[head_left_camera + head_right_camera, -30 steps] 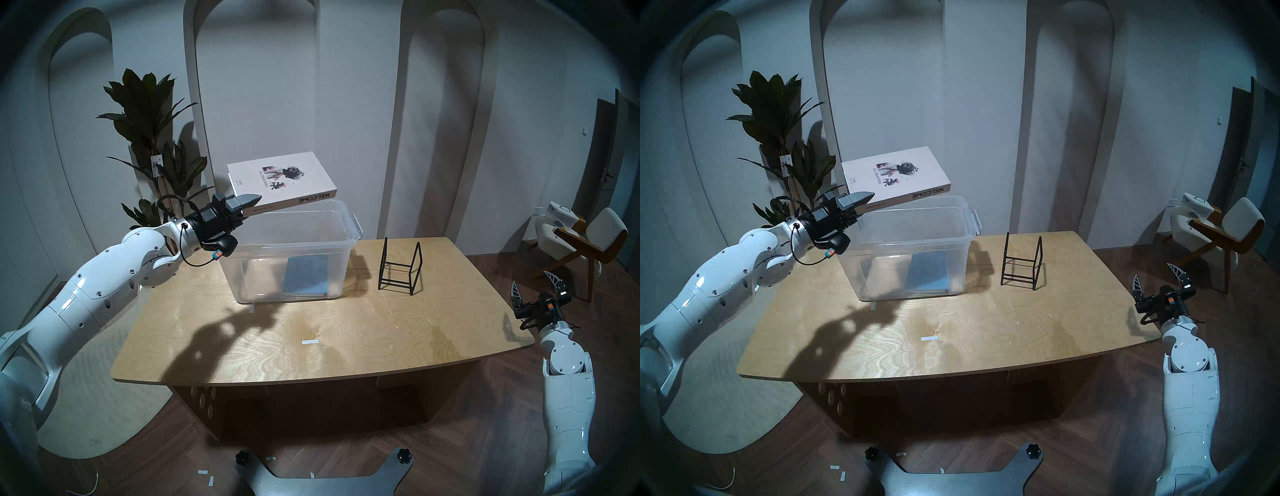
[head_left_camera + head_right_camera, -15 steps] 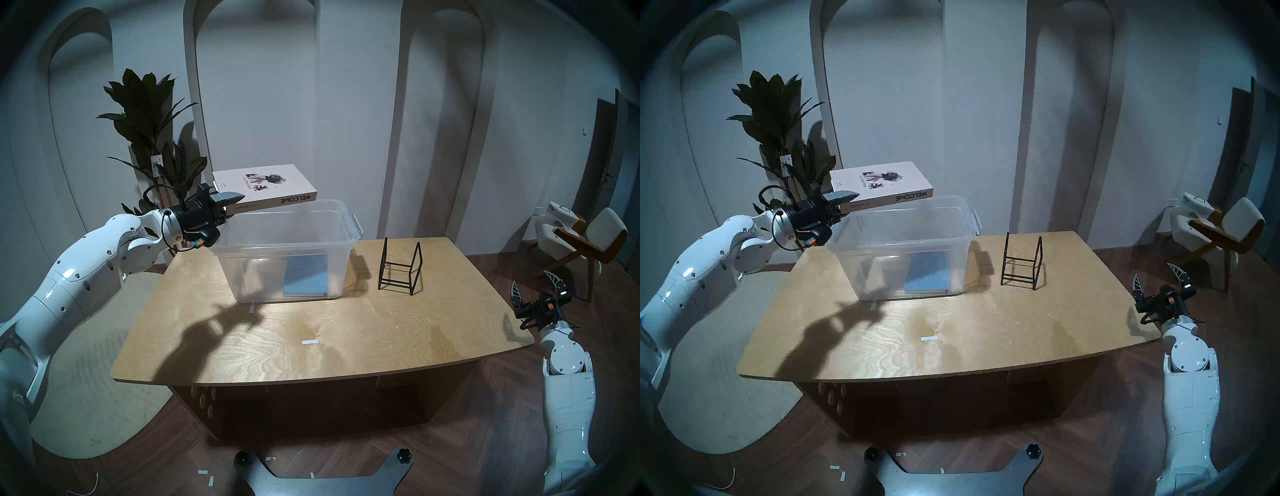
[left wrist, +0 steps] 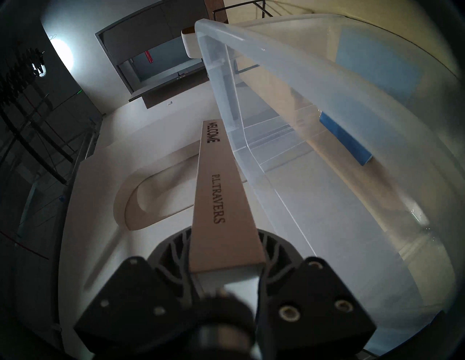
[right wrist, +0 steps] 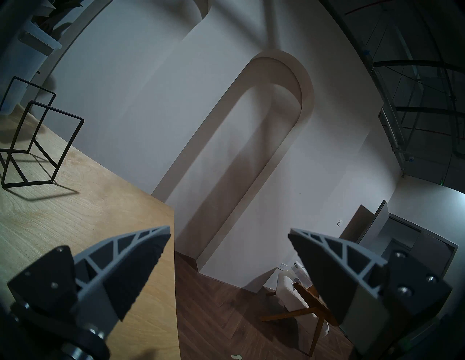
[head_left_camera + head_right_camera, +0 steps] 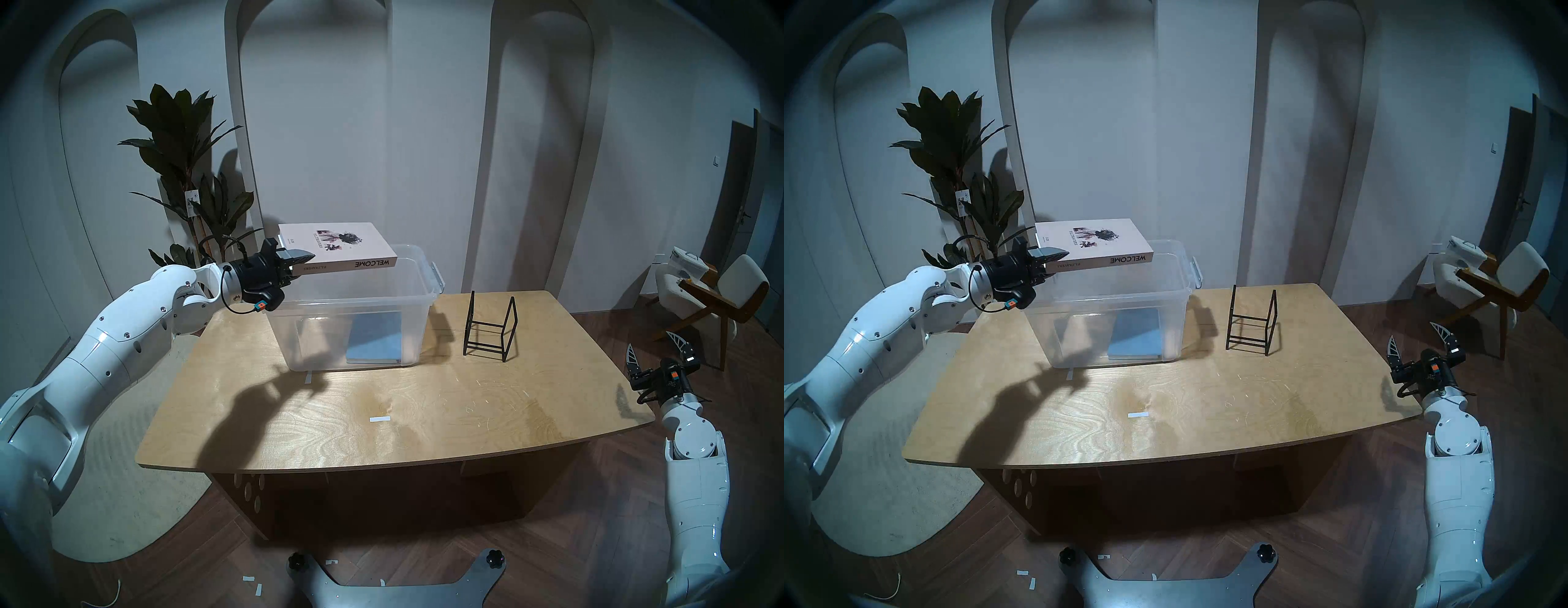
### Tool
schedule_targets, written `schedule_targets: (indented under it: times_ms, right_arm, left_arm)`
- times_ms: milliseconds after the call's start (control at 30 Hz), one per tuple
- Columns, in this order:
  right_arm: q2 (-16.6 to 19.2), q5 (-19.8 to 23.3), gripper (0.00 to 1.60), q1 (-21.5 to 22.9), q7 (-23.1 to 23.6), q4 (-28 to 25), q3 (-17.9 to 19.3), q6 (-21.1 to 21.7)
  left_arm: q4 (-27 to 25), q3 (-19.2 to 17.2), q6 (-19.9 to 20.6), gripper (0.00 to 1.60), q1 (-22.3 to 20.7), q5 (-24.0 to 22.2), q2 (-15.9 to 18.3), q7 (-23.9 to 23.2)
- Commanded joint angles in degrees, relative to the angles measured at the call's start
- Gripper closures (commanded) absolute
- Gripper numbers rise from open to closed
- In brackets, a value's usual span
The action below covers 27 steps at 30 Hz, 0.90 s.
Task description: Pack the books into the storage box
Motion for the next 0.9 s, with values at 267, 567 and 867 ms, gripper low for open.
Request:
schedule_targets:
  times_ms: [267, 567, 867]
  right_arm:
    - [0.2, 0.1, 0.0, 0.3, -0.1, -1.4, 0.1, -0.2]
    - [0.2, 0.1, 0.0, 0.3, -0.1, -1.4, 0.1, -0.2]
    - [0.2, 0.1, 0.0, 0.4, -0.1, -1.4, 0.1, -0.2]
  left_arm:
    - [3.9, -0.2, -3.5, 1.6, -4.1, 3.0, -3.9, 4.2]
    - [6.9, -0.2, -5.4, 1.6, -5.9, 4.5, -5.9, 4.0]
    - [10.4, -0.5, -7.6, 1.6, -7.3, 5.6, -7.4, 4.7]
